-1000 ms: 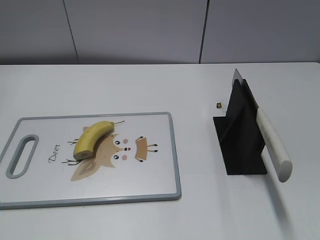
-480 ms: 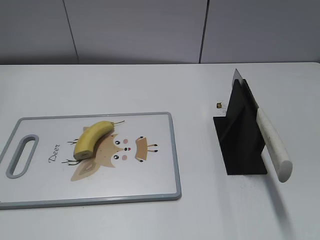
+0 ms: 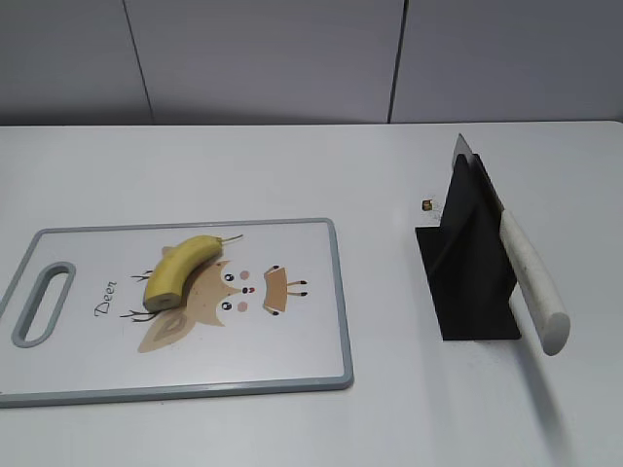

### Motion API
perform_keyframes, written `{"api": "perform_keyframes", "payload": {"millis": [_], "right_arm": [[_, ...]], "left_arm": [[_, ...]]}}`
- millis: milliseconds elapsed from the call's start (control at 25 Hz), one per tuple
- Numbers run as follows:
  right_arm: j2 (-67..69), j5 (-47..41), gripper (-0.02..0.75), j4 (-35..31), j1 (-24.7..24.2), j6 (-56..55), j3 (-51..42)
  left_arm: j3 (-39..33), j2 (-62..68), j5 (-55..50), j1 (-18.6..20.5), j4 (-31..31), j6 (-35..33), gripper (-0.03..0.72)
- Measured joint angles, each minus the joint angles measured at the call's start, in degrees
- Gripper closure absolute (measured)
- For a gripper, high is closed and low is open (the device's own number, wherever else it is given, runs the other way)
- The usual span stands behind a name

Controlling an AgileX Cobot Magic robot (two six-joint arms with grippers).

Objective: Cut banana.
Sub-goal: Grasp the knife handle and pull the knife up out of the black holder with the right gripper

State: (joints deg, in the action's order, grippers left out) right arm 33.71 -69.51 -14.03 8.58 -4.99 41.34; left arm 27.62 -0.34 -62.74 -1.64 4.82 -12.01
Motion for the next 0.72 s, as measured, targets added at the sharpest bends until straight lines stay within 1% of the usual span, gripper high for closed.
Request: {"api": "perform_keyframes", "payload": {"millis": [240,440,720], "right_arm": [[5.02,-0.14,0.147,1.35,9.21,-4.95,0.92],[11.28,-0.2,0.147,4.09,15.16,-9.19,4.99],[21.39,-0.09,0.148,4.97,15.84,-10.25,12.07]], "left_arm": [[0.0,0.0,0.0,0.0,0.0,0.0,0.119],[0.0,0.0,0.0,0.0,0.0,0.0,0.119],[0.0,0.0,0.0,0.0,0.0,0.0,0.121]]}}
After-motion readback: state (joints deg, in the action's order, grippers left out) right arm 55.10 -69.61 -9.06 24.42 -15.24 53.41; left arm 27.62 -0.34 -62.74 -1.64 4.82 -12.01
